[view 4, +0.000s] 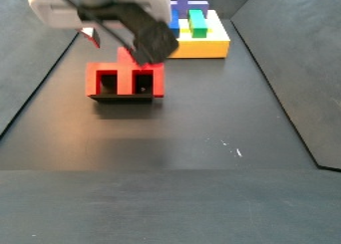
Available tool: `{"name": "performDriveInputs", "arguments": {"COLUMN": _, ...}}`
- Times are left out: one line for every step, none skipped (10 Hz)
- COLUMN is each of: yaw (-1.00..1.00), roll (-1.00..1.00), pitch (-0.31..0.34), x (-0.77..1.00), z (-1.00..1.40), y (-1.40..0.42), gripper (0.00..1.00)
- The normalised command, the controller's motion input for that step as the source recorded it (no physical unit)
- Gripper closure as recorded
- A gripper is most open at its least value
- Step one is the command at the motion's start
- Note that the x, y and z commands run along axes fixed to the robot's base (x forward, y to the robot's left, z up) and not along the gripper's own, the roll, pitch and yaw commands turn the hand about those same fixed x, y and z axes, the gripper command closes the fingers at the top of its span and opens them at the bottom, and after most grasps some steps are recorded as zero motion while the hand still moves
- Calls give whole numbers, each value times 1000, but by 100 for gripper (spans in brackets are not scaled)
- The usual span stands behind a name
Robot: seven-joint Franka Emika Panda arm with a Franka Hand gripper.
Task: Pick up the red object. Move up. Place the red object on the fixture. Regrasp the red object. Move to above the board. Insert the red object.
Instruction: Regrasp the red object.
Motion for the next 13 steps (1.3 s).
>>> {"name": "performDriveInputs", "arguments": {"yaw": 74, "roll": 1000, "pitch": 117, "x": 63, "z": 160, "y": -151, "gripper": 0}}
{"name": "performDriveInputs", "arguments": {"yaw": 83, "roll": 1000, "pitch": 123, "x": 66, "z": 129, "y": -157, "gripper": 0}}
{"name": "performDriveInputs", "arguments": {"yaw": 89, "roll": 1000, "pitch": 126, "x": 57, "z": 123, "y": -149, "gripper": 0}}
{"name": "performDriveInputs", "arguments": {"yaw": 111, "roll": 1000, "pitch": 120, "x": 20, "z": 109, "y": -163, "gripper": 0}}
{"name": "performDriveInputs", "arguments": {"yaw": 134, "roll": 1000, "pitch": 140, "x": 34, "z": 97, "y": -183, "gripper": 0}}
{"name": "performDriveInputs", "arguments": {"yaw": 160, "roll": 1000, "pitch": 131, "x": 37, "z": 91, "y": -197, "gripper": 0}}
{"name": "performDriveInputs", "arguments": {"yaw": 169, "roll": 1000, "pitch": 129, "x": 37, "z": 77, "y": -191, "gripper": 0}}
{"name": "performDriveInputs", "arguments": {"yaw": 203, "roll": 1000, "pitch": 126, "x": 31, "z": 51, "y": -194, "gripper": 0}}
{"name": "performDriveInputs", "arguments": {"yaw": 266, "roll": 1000, "pitch": 77, "x": 11, "z": 106, "y": -163, "gripper": 0}}
{"name": "performDriveInputs", "arguments": {"yaw": 306, "roll": 1000, "pitch": 20, "x": 0, "z": 80, "y": -154, "gripper": 0}}
{"name": "performDriveInputs", "arguments": {"yaw": 274, "roll": 1000, "pitch": 0, "x": 0, "z": 31, "y": -157, "gripper": 0}}
{"name": "performDriveInputs", "arguments": {"yaw": 134, "roll": 1000, "pitch": 6, "x": 97, "z": 0, "y": -157, "gripper": 0}}
{"name": "performDriveInputs", "arguments": {"yaw": 6, "roll": 1000, "pitch": 31, "x": 166, "z": -6, "y": -120, "gripper": 0}}
